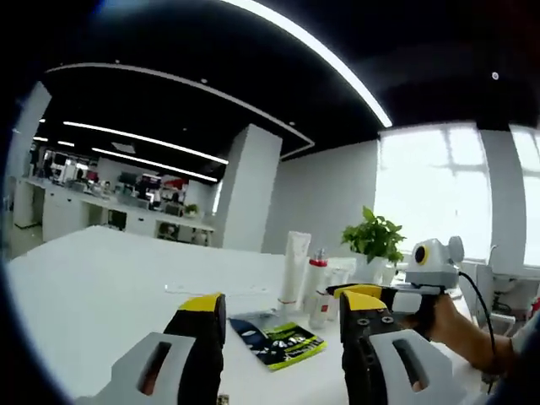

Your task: Arrange the skincare products in the storage area until every visible bottle or jar stands upright without overlapping.

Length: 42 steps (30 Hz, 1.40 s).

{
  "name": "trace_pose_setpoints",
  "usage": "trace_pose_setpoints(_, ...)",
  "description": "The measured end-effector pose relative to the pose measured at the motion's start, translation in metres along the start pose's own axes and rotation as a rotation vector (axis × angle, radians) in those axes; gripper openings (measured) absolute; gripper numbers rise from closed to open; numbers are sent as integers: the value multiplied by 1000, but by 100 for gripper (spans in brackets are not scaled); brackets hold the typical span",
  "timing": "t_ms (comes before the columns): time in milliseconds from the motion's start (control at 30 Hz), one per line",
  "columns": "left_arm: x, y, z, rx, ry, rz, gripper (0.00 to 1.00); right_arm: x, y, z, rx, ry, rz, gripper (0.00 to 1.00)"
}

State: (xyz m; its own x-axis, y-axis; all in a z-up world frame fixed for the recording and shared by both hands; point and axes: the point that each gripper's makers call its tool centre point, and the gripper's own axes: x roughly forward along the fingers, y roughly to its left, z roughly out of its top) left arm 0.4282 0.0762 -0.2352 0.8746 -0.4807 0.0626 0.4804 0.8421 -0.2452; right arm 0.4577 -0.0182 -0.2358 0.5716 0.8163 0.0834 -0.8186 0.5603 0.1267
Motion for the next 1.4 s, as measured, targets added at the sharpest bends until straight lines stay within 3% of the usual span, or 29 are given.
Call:
trace_pose_setpoints(133,-28,13,17,-32,-63,55,79,7,28,1,-32,11,75,44)
trace_pose_setpoints(267,-51,20,28,-19,-108,92,89,10,56,1,-33,15,157,59)
trace_pose_setpoints(500,-79,42,8,72,-35,196,99,11,97,2,12,1,274,100)
trace_pose_setpoints(600,-85,52,-11,83,12,211,100,12,105,-9,-54,51,304,100)
trace_pose_setpoints(700,-89,52,-44,86,138,165,100,13,110,-25,-119,130,320,100)
trace_pose_setpoints(800,-91,54,-61,97,187,170,99,16,108,-41,-186,192,326,100)
trace_pose_setpoints(933,-94,56,-74,151,259,163,93,23,104,-64,-248,286,331,98)
trace_pose_setpoints(1000,-97,65,-80,169,283,205,85,27,104,-72,-249,309,341,97)
trace_pose_setpoints(1167,-99,77,-85,193,310,257,79,33,105,-81,-218,323,349,93)
trace_pose_setpoints(1267,-98,82,-92,216,356,270,72,38,103,-86,-206,328,337,89)
trace_pose_setpoints(1400,-98,86,-99,184,364,299,68,49,95,-97,-205,341,299,80)
